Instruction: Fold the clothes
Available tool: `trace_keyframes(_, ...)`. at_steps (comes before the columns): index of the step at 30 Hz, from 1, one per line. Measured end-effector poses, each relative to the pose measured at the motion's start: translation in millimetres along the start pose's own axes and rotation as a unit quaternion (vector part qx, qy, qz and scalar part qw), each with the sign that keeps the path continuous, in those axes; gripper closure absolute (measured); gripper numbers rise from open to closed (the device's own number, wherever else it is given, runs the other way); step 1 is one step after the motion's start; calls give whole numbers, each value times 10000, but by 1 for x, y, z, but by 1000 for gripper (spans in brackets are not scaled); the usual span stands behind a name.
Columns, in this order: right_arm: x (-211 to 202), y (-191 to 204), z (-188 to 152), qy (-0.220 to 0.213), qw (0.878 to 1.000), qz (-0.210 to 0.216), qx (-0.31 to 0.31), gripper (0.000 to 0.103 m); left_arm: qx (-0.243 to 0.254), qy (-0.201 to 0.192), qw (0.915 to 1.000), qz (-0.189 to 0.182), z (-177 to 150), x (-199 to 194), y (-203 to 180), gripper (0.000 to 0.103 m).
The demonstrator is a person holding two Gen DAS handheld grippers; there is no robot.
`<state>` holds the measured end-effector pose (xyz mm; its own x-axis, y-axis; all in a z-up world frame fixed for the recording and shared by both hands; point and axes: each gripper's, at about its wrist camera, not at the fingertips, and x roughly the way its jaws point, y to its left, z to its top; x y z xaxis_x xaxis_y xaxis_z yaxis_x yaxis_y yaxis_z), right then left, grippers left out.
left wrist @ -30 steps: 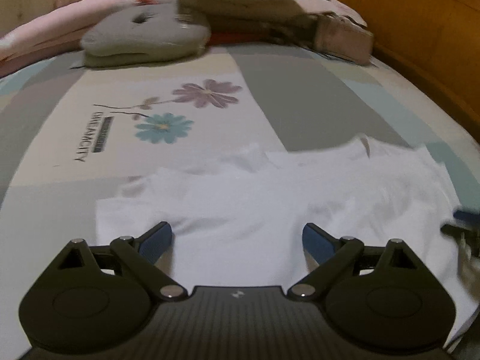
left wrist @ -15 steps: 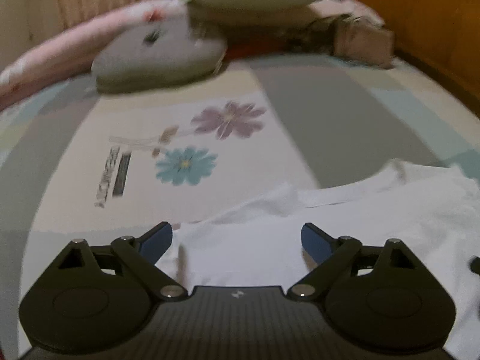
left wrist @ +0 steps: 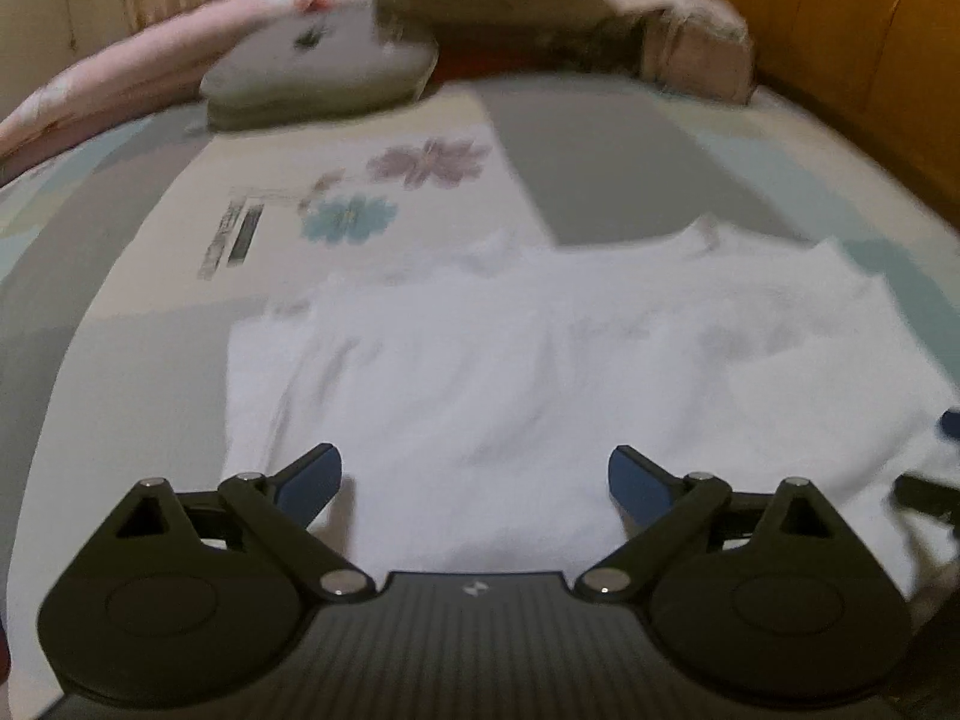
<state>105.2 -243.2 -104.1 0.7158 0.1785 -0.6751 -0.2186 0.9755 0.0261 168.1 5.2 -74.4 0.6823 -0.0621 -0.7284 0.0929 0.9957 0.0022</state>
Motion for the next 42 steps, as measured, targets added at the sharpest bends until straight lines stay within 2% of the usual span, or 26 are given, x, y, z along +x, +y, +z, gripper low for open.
trace_keyframes(2,-2,1,2,-27,9999,-5,105,13,50,-124,9999,-16,-1,-3,-2,7)
trace_keyframes(6,-9,5,6,-137,9998,52,105,11,-112,199,9997,102,-13,14,1,7)
trace_keyframes(10,-9,7,11,-164,9999,44,-9,9,-47,7,10000,22,-7,-2,-2,7)
trace_keyframes(12,-4,9,18,-207,9998,21,-50,9,47,-158,9997,-167,-4,-5,-4,7)
trace_keyframes(15,7,14,28,-263,9996,0,-85,5,-32,108,9998,-134,-3,12,-3,7)
trace_keyframes(19,29,17,18,146,9998,-63,-114,0,-52,270,9996,-62,-7,16,1,4)
trace_keyframes(21,30,17,7,-2,9998,-82,-157,0,-143,289,9995,-62,3,12,2,4)
trace_keyframes(22,29,18,4,-44,9996,-89,-248,0,-121,168,9997,-103,8,7,1,4)
trace_keyframes(25,30,18,5,0,9996,-86,-280,0,-104,-44,9976,-690,27,9,-5,4)
trace_keyframes(28,30,17,6,11,9996,-46,-261,0,-184,217,9910,-1305,36,33,-12,4)
trace_keyframes(29,30,17,6,8,9996,-38,-273,0,-185,335,9916,-1238,37,42,-12,4)
trace_keyframes(30,29,17,5,2,9996,-36,-298,0,-154,431,9939,-1007,38,52,-11,4)
trace_keyframes(32,28,17,4,-3,9995,-23,-322,0,-33,320,9980,-553,42,59,-7,4)
trace_keyframes(34,28,17,3,-16,9995,-12,-323,0,-265,341,9990,-72,51,61,1,5)
trace_keyframes(35,29,17,3,-23,9995,-19,-326,0,-402,320,9986,-79,54,59,4,5)
trace_keyframes(36,29,17,3,-30,9994,-26,-330,0,-469,293,9982,-239,56,55,5,5)
trace_keyframes(38,29,18,3,-33,9994,-45,-331,0,-273,374,9963,-727,55,47,-4,4)
trace_keyframes(39,29,18,3,-30,9994,-54,-330,0,-117,375,9955,-859,53,45,-14,4)
trace_keyframes(42,28,18,2,-26,9994,-57,-329,0,171,343,9950,-919,45,51,-35,4)
